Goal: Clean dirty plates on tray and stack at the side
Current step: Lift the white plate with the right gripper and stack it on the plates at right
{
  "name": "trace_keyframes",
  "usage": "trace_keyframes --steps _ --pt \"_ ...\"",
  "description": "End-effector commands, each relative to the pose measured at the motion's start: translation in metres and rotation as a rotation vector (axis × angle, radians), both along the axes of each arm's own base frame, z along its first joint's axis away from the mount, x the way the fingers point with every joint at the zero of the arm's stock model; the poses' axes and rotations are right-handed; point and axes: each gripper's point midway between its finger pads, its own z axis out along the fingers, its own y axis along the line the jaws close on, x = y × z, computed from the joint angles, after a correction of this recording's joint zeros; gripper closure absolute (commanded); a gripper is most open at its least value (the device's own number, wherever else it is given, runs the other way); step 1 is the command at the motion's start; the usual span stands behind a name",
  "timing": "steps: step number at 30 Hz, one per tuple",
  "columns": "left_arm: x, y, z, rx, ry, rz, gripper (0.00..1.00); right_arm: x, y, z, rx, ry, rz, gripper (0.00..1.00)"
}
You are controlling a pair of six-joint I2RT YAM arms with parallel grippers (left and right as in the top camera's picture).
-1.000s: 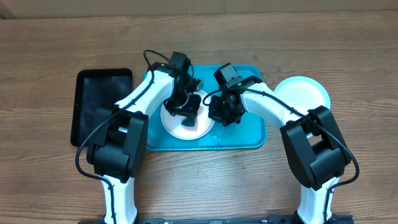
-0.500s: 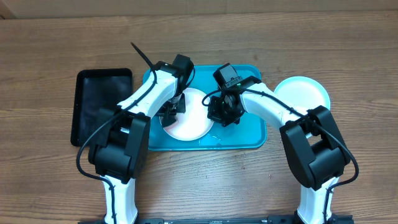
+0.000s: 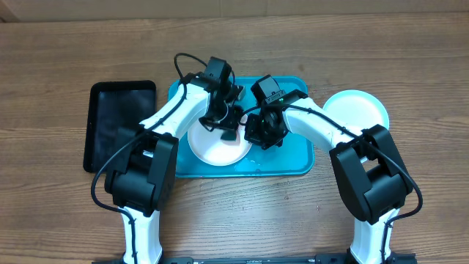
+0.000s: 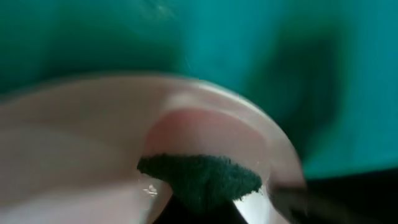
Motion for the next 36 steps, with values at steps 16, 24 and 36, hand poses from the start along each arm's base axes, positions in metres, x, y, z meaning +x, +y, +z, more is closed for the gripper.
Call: trace_keyframes --steps 16,24,36 --pt "0.041 0.127 0.061 0.322 0.032 0.518 0.96 0.034 -0.05 0.052 -0.282 -0.247 -0.025 0.96" --pt "0.041 0.124 0.061 0.318 0.03 0.513 0.96 0.042 -0.112 0.152 -0.607 -0.574 -0.134 0.96" --pt "0.042 0.123 0.061 0.317 0.029 0.517 0.96 0.003 -0.111 0.279 -1.084 -1.084 -0.157 0.96"
